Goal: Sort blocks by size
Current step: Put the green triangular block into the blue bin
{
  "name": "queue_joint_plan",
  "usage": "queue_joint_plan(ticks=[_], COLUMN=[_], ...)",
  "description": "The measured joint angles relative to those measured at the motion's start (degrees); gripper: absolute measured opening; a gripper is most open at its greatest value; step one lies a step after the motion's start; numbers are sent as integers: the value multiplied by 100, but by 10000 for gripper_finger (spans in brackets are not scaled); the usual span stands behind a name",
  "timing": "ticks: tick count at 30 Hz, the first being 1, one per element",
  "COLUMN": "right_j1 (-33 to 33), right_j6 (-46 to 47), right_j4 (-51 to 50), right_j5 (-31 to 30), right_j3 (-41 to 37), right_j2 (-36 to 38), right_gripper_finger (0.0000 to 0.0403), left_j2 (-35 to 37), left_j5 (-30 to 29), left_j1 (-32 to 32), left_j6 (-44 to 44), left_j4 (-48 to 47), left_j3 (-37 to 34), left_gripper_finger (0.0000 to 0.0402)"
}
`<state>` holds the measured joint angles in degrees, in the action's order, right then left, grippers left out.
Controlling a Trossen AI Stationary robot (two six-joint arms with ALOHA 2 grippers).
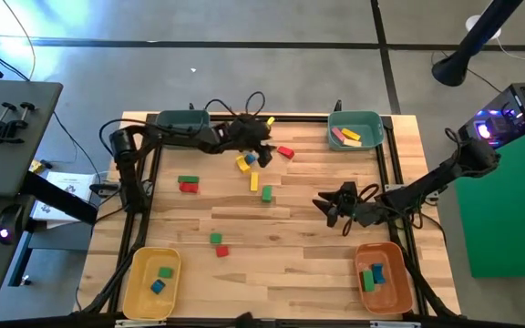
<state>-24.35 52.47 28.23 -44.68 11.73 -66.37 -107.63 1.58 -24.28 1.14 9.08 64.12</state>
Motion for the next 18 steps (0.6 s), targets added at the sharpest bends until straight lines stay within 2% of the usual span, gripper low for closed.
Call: queue_joint_plan(ticks=[3,8,11,14,18], right_j1=[120,334,426,476,486], right_j6=[0,0,-19,-148,-284], right_j4=[49,104,138,246,343], right_j5=[-6,222,464,553,581], right_j3=[0,0,2,7,7], right_j2=[2,2,2,2,2], right_gripper_finger=[209,209,209,209,209], left_j2=[-229,-897,-1146,-1259,-1334], left_j5=[332,483,309,-54,-310], left_j1=[24,11,129,243,386], left_j6=[201,116,-60,-133,289], left_j4=[-88,-488,-1298,-1623,-1852], left_j3=[305,1084,1619,1987,2122], left_gripper_finger=[200,200,200,200,200])
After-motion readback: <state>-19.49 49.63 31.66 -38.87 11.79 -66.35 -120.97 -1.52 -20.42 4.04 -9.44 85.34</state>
